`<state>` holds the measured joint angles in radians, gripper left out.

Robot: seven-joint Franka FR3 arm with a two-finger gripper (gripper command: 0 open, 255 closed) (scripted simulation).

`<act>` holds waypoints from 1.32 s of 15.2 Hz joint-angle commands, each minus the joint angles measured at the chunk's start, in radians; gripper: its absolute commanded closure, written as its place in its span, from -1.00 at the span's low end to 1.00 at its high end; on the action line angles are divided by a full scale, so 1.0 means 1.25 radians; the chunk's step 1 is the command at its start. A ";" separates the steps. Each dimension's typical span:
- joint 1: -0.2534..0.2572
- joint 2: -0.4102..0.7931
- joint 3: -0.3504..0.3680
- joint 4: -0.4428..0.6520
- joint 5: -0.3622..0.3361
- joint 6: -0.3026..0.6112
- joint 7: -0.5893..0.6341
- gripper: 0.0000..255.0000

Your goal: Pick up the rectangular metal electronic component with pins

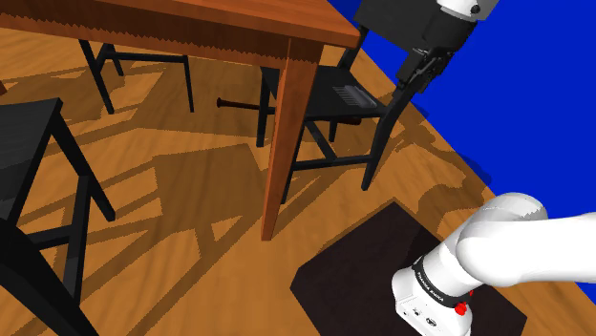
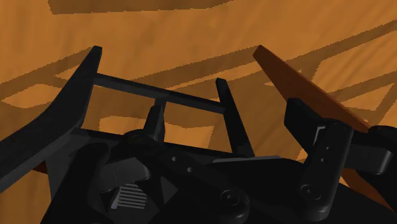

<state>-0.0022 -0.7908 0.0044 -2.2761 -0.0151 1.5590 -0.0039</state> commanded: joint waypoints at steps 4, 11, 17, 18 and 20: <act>0.009 0.065 -0.049 0.016 -0.027 0.044 -0.093 -1.00; 0.035 0.250 -0.150 0.099 -0.057 0.135 -0.307 -1.00; 0.057 0.436 -0.217 0.220 -0.040 0.187 -0.490 -1.00; 0.059 0.469 -0.225 0.244 -0.033 0.193 -0.520 -1.00; 0.062 0.536 -0.239 0.297 -0.017 0.201 -0.581 -1.00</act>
<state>0.0728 -0.1581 -0.2859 -1.9289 -0.0441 1.8007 -0.6892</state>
